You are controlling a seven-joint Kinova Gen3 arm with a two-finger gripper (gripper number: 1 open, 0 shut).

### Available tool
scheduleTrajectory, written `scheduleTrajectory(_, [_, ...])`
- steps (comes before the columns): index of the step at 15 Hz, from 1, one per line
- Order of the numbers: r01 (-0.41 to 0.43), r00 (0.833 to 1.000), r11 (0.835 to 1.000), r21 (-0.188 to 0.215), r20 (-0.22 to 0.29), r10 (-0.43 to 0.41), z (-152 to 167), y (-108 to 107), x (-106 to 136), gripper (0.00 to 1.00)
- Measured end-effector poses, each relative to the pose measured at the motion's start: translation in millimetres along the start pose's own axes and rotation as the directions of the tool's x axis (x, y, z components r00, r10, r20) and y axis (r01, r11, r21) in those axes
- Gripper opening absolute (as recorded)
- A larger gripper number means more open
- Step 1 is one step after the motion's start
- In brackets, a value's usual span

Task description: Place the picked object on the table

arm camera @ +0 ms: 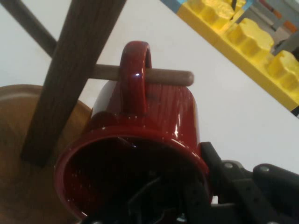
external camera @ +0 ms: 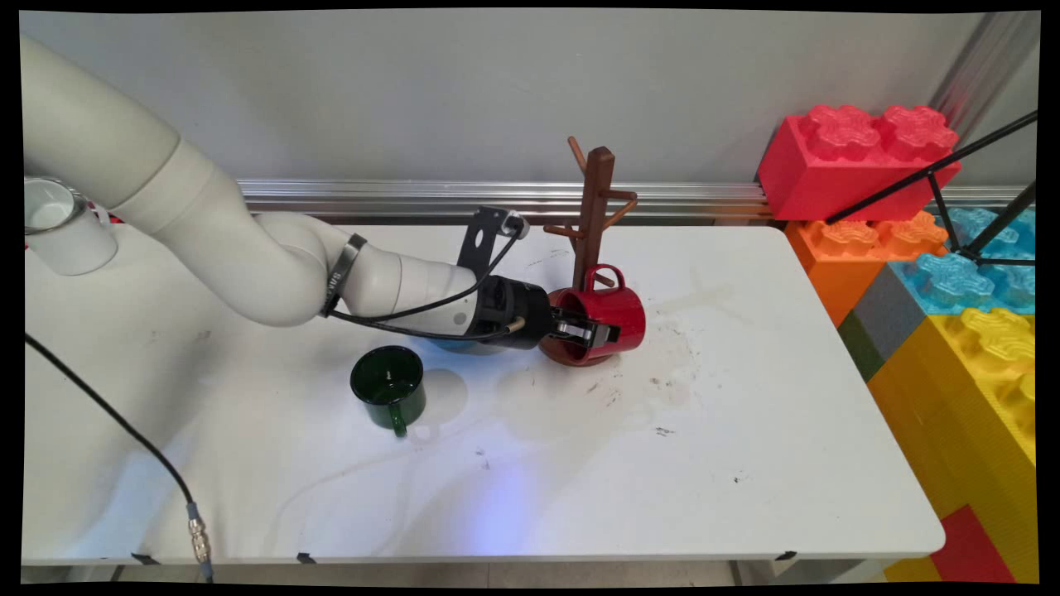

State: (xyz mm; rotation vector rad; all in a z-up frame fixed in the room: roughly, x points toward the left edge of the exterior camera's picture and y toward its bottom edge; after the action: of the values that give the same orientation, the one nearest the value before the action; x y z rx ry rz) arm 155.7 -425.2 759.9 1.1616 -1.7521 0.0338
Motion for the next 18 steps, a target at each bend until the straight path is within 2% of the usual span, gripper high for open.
scheduleTrajectory(7, [0.021,1.0,0.998,-0.052,-0.004,-0.021,-12.6,11.8,4.5,0.0])
scheduleTrajectory(15, [0.043,0.999,0.99,-0.136,0.031,-0.04,-34.9,37.2,1.4,0.0])
scheduleTrajectory(18, [0.029,0.999,0.988,-0.154,0.043,-0.023,-43.9,44.8,3.5,0.0])
